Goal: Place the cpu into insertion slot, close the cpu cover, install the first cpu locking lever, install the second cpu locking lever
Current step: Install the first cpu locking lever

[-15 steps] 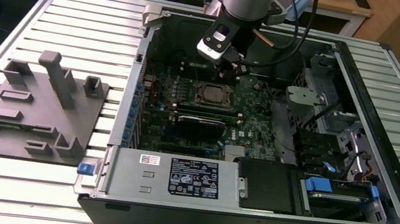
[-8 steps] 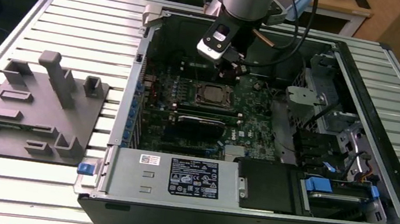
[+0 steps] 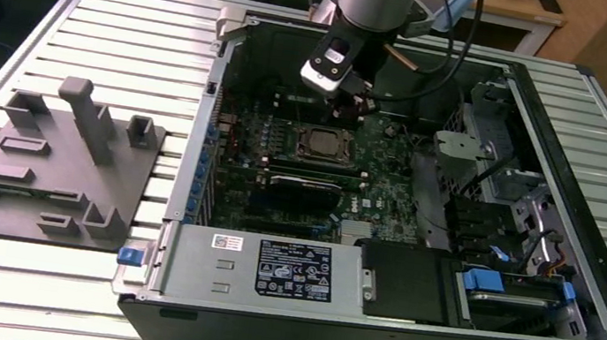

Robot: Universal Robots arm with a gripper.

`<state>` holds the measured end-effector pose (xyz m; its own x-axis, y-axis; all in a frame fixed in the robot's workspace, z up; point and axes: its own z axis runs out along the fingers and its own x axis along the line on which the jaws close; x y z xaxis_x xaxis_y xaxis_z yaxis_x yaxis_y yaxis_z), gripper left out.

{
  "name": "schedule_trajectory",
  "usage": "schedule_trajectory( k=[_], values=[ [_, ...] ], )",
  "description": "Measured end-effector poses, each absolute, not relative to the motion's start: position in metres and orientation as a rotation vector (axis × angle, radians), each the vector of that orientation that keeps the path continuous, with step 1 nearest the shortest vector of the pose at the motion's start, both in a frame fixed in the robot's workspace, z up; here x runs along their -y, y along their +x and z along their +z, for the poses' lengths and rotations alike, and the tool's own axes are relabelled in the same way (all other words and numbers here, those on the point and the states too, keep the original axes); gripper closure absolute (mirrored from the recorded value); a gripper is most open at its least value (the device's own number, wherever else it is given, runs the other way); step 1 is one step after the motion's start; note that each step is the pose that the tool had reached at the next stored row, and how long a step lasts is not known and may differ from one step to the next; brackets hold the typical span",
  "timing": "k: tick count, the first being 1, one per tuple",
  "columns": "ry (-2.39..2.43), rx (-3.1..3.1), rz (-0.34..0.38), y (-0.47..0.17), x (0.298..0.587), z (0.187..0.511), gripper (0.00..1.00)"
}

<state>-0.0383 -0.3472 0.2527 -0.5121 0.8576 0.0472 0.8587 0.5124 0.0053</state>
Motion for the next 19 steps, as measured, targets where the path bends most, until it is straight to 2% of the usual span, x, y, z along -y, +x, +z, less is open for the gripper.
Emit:
schedule_trajectory(
  k=[19],
  values=[
    [-1.286, 2.821, -0.038, -0.0383, 0.3472, 0.2527, 0.89]
  ],
)
